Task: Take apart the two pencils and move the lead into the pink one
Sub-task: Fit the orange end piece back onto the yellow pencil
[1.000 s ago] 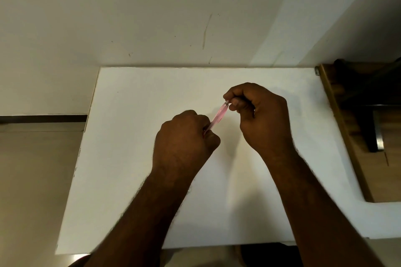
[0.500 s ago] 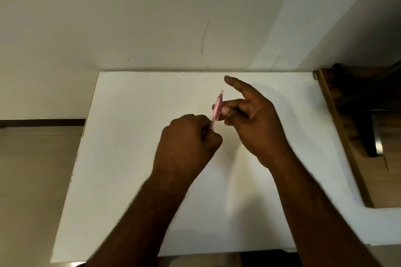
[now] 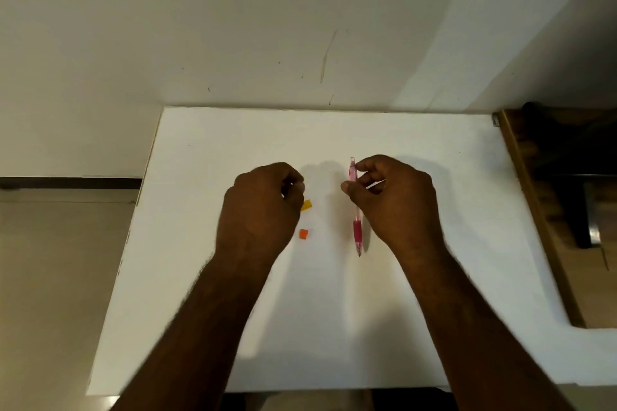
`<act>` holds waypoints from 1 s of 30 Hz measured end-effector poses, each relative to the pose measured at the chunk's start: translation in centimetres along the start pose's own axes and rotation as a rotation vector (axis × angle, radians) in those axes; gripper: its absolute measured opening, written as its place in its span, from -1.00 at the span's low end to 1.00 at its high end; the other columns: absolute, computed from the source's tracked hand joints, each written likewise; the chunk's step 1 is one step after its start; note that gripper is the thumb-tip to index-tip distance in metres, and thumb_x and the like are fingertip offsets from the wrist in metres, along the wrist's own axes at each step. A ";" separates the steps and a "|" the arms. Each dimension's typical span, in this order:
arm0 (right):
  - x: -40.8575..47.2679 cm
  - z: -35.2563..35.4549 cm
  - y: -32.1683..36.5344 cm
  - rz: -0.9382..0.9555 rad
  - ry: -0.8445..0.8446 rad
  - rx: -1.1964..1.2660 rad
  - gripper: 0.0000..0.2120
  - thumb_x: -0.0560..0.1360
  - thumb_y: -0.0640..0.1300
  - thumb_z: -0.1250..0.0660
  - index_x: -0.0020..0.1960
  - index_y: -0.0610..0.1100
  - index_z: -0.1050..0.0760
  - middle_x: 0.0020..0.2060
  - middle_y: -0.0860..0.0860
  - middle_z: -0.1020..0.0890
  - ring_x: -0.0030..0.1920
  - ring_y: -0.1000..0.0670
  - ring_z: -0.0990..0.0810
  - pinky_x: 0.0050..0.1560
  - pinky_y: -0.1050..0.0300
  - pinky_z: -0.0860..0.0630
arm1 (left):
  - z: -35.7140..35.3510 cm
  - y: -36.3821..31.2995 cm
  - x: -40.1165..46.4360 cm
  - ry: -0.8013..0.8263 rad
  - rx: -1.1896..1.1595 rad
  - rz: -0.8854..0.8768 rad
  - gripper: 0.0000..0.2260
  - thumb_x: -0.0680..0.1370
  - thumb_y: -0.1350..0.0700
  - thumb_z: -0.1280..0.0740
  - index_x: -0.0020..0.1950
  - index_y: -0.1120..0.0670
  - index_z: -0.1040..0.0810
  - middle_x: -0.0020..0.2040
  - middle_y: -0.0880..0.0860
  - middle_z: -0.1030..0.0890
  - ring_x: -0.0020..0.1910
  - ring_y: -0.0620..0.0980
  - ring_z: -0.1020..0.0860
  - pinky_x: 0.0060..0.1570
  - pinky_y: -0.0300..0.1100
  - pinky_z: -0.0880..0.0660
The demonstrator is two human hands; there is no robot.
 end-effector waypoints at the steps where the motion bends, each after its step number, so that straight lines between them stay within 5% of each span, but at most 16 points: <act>1: 0.0 -0.3 0.0 0.011 0.010 -0.053 -0.76 0.44 0.06 -0.53 0.04 -0.02 -0.64 -0.16 0.08 -0.73 -0.18 0.03 -0.70 -0.01 0.02 -0.63 | 0.1 0.4 0.1 -0.003 0.012 0.019 -0.91 0.55 0.02 -0.36 -0.03 -0.09 -0.67 -0.20 -0.17 -0.60 -0.30 -0.21 -0.51 -0.33 -0.45 -0.25; 9: -0.2 -2.1 -0.2 0.066 0.066 -0.303 -0.70 0.52 0.06 -0.42 0.16 -0.08 -0.65 -0.01 -0.04 -0.72 0.02 -0.10 -0.67 0.05 0.08 -0.52 | 0.0 1.4 0.3 0.016 0.061 0.053 -0.91 0.53 0.02 -0.40 0.01 -0.08 -0.67 -0.18 -0.16 -0.57 -0.25 -0.14 -0.52 -0.34 -0.41 -0.24; 18: -0.4 -2.2 -0.1 0.114 0.020 -0.358 -0.67 0.53 0.10 -0.40 0.16 -0.10 -0.61 -0.02 -0.05 -0.67 0.00 -0.11 -0.65 -0.02 0.10 -0.47 | 0.3 1.6 0.4 0.009 0.054 0.053 -0.92 0.53 0.02 -0.40 -0.01 -0.08 -0.68 -0.21 -0.17 -0.57 -0.27 -0.16 -0.52 -0.35 -0.40 -0.25; 21: -0.7 -1.5 1.1 0.163 -0.020 -0.235 -0.70 0.48 0.13 -0.46 0.09 -0.05 -0.65 -0.11 0.02 -0.68 -0.15 -0.01 -0.63 -0.11 0.19 -0.42 | 0.5 1.9 0.6 -0.003 0.055 0.062 -0.93 0.53 0.03 -0.40 -0.03 -0.08 -0.67 -0.22 -0.18 -0.56 -0.33 -0.19 -0.49 -0.37 -0.40 -0.22; 25: -2.0 -3.5 3.0 0.236 0.253 -0.158 -0.73 0.43 0.17 -0.49 -0.01 0.01 -0.69 -0.23 0.10 -0.70 -0.25 0.09 -0.61 -0.11 0.17 -0.52 | 0.6 2.1 0.7 -0.015 0.069 0.062 -0.92 0.53 0.02 -0.40 -0.02 -0.07 -0.68 -0.21 -0.16 -0.56 -0.29 -0.15 -0.51 -0.36 -0.39 -0.24; 30: -3.2 -5.6 3.2 0.256 0.435 -0.271 -0.80 0.50 0.06 -0.45 0.04 -0.02 -0.68 -0.09 0.02 -0.71 -0.11 -0.01 -0.66 0.16 0.08 -0.56 | 0.3 2.2 0.8 0.001 0.080 0.066 -0.91 0.53 0.02 -0.40 0.00 -0.07 -0.68 -0.19 -0.16 -0.58 -0.26 -0.15 -0.52 -0.35 -0.40 -0.23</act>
Point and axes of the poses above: each hand's wrist, its own x-axis towards the middle knuckle, its own z-axis out of the back of the hand, y = z × x, the point moved 6 cm from there along x, towards the middle knuckle
